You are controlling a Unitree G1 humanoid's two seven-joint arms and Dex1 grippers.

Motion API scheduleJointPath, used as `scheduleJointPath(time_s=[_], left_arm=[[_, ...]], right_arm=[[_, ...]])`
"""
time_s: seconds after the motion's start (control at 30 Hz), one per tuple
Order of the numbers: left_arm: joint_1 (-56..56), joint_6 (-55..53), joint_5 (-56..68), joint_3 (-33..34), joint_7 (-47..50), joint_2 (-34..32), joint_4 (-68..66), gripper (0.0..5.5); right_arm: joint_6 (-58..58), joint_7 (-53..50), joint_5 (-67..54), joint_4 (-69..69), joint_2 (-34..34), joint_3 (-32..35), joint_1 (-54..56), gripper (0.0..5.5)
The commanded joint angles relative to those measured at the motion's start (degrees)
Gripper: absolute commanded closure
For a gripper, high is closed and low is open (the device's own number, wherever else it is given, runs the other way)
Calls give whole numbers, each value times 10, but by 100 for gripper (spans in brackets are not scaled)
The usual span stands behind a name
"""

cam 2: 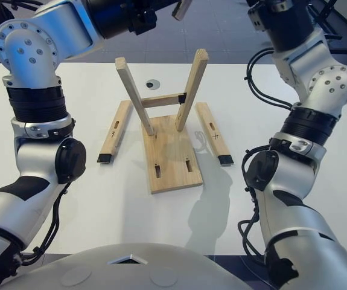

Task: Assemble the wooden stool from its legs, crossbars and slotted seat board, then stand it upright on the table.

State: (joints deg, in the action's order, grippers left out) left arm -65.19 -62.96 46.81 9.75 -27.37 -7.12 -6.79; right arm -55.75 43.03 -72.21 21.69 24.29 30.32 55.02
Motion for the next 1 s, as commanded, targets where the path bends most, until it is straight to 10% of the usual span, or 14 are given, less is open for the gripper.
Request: scheduleJointPath(time_s=[0.03,0.5,1.0], left_arm=[[21,-25,15,-6,5,3,24,422],[69,162,-220,-190,26,-88,177,422],[89,216,-299,-213,34,-57,182,422]], right_arm=[[11,15,7,12,-16,-14,28,10],[-29,-173,-48,-153,-18,0,-33,10],[64,-345,-86,-209,-84,-38,-21,83]])
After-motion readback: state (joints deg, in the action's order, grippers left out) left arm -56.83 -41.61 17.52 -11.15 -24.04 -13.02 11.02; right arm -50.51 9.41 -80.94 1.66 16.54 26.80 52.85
